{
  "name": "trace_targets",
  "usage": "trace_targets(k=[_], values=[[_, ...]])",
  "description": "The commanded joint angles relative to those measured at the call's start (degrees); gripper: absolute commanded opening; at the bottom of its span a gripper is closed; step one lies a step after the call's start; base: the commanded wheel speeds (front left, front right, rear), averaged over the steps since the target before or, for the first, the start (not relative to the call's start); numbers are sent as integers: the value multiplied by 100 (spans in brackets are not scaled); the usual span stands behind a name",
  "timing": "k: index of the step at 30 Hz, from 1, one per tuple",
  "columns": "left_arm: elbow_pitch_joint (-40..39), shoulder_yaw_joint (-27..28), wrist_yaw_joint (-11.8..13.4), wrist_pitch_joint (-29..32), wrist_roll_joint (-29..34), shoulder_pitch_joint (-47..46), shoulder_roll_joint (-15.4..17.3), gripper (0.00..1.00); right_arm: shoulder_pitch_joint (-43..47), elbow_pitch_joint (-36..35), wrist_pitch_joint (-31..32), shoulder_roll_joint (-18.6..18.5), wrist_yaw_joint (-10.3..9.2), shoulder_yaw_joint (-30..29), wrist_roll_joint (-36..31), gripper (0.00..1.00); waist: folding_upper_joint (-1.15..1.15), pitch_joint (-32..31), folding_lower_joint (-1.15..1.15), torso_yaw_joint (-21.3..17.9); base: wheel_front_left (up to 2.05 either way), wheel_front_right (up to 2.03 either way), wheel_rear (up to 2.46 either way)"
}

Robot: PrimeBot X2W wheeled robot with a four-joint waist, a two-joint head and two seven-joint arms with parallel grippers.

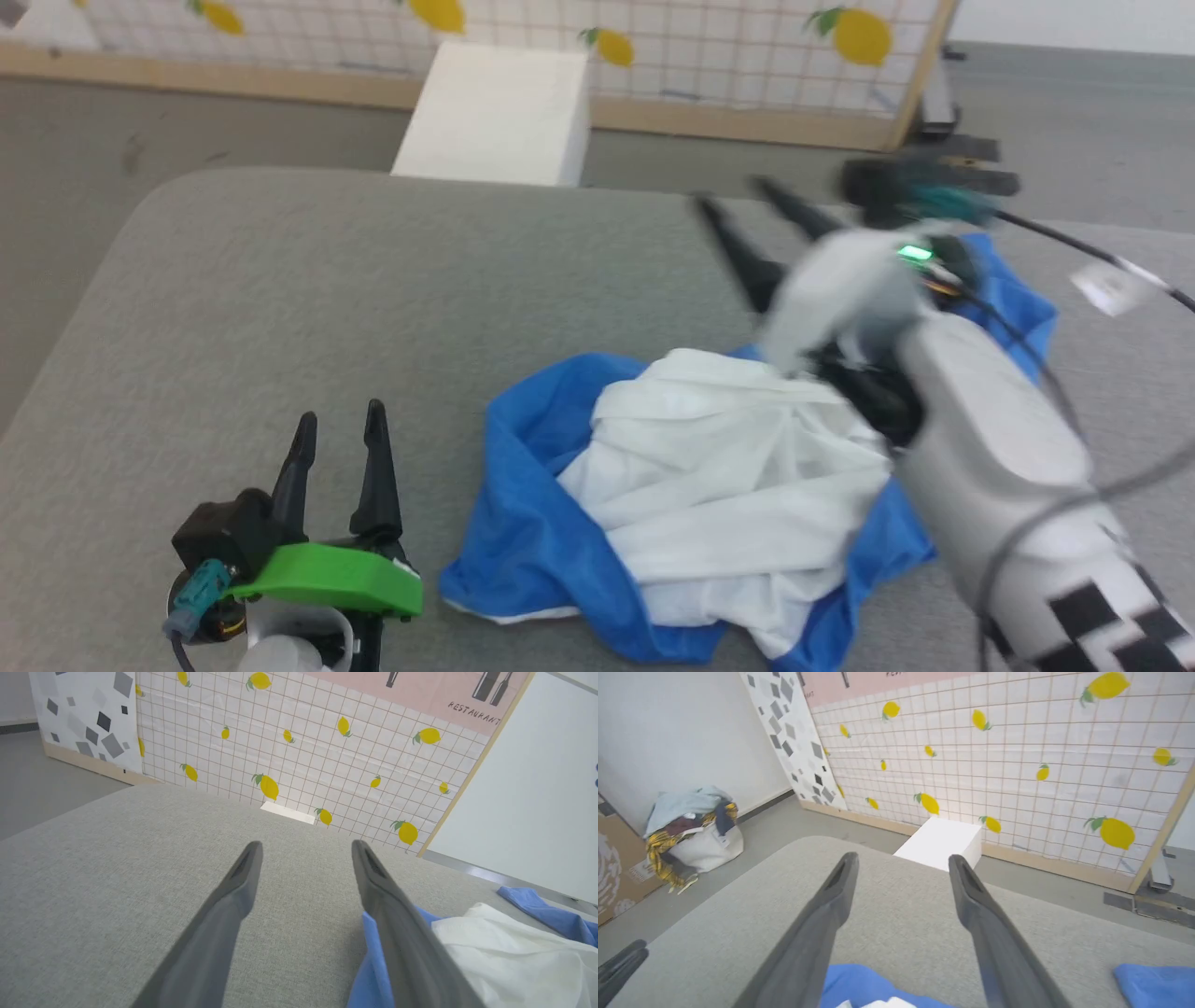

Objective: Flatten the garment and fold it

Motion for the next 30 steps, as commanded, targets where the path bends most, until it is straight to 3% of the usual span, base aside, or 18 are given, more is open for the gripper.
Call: trace_targets(k=[1, 6, 10, 12, 17, 20, 23, 28, 30], values=[[-42, -13, 51, -13, 43, 103, 30, 100, 354, 1, -115, -125, -9, -371, -322, 100, 0, -304, 0, -422, 0, 0, 0], [-105, -48, 117, 54, 83, 172, 60, 100, 1470, -597, -295, -224, -9, -1966, -1298, 100, 0, -359, 0, -654, 0, 0, 0], [-94, -110, 113, 155, 79, 191, 82, 100, 2587, -1479, -398, 39, -9, -3288, -1959, 100, 0, -389, 0, -711, 0, 0, 0], [-74, -128, 118, 214, 67, 206, 90, 100, 3065, -1864, -337, 152, -9, -3783, -1950, 100, 0, -395, 0, -725, 0, 0, 0], [69, -163, 161, 677, -25, 108, 134, 100, 3813, -2233, -313, 183, -9, -4085, -1188, 100, 0, -349, 0, -732, 0, 0, 0], [98, -129, 163, 1238, -83, -549, 331, 100, 3950, -2367, -339, 184, -9, -4032, -1013, 100, 0, -235, 0, -746, 0, 0, 0], [373, -313, 100, 2454, -143, -1412, 558, 100, 3901, -2529, -330, 185, -9, -4023, -985, 100, 0, -77, 0, -774, 0, 0, 0], [1257, -1000, -86, 5518, -194, -2762, 906, 100, 3625, -2712, -285, 185, -9, -3935, -1007, 100, 0, 262, 0, -982, 0, 0, 0], [1458, -1201, -158, 6313, -219, -3012, 1001, 100, 3545, -2740, -294, 185, -9, -3892, -990, 100, 0, 379, 0, -1088, 0, 0, 0]])
